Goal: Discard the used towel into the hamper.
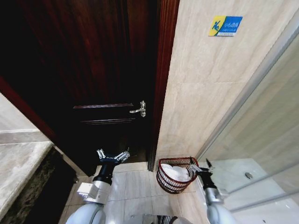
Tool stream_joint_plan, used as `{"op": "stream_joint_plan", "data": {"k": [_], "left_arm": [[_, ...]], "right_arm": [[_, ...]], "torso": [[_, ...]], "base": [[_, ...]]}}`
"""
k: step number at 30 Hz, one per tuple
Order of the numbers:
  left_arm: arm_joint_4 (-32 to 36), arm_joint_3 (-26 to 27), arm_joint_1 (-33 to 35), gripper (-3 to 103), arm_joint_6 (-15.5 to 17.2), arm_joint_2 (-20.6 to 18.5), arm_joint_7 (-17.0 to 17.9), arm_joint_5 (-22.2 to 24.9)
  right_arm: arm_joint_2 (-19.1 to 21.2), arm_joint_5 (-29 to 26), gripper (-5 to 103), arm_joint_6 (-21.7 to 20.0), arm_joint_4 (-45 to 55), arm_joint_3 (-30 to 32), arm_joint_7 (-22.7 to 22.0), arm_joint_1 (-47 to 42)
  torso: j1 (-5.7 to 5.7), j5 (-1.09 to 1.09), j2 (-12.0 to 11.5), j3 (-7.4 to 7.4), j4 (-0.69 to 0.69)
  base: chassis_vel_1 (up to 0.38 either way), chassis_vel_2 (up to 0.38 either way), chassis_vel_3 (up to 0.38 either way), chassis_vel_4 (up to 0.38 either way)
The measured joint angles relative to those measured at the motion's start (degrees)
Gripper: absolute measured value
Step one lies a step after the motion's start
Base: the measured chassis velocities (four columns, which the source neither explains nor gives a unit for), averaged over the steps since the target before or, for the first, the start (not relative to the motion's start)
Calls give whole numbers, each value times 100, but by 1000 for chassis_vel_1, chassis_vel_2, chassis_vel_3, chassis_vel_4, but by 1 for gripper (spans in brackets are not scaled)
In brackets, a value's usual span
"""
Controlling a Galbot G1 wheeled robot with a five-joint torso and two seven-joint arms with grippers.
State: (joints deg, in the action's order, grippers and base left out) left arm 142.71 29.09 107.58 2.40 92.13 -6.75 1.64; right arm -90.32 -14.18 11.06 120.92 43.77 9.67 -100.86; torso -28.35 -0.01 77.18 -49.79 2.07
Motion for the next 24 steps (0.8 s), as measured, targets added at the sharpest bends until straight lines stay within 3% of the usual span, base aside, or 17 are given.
{"op": "stream_joint_plan", "data": {"k": [8, 15, 24], "left_arm": [[0, 0, 0, 100, 0, 0, 0, 0], [1, 0, 0, 100, 0, 0, 0, 0], [0, 0, -1, 100, 0, 0, 0, 0]], "right_arm": [[-180, 608, 100, 537, 1290, -143, 82, -290], [-181, 728, 100, 424, 1786, -175, 101, -164], [-196, 391, 100, 349, 1740, -163, 407, -121]], "torso": [[-1, 1, 0, -1, 1], [-1, 1, 0, -1, 1], [-4, 1, -2, -2, 1]], "base": [[0, 0, 0, 0], [0, 0, 0, 0], [14, -52, -23, 55]]}}
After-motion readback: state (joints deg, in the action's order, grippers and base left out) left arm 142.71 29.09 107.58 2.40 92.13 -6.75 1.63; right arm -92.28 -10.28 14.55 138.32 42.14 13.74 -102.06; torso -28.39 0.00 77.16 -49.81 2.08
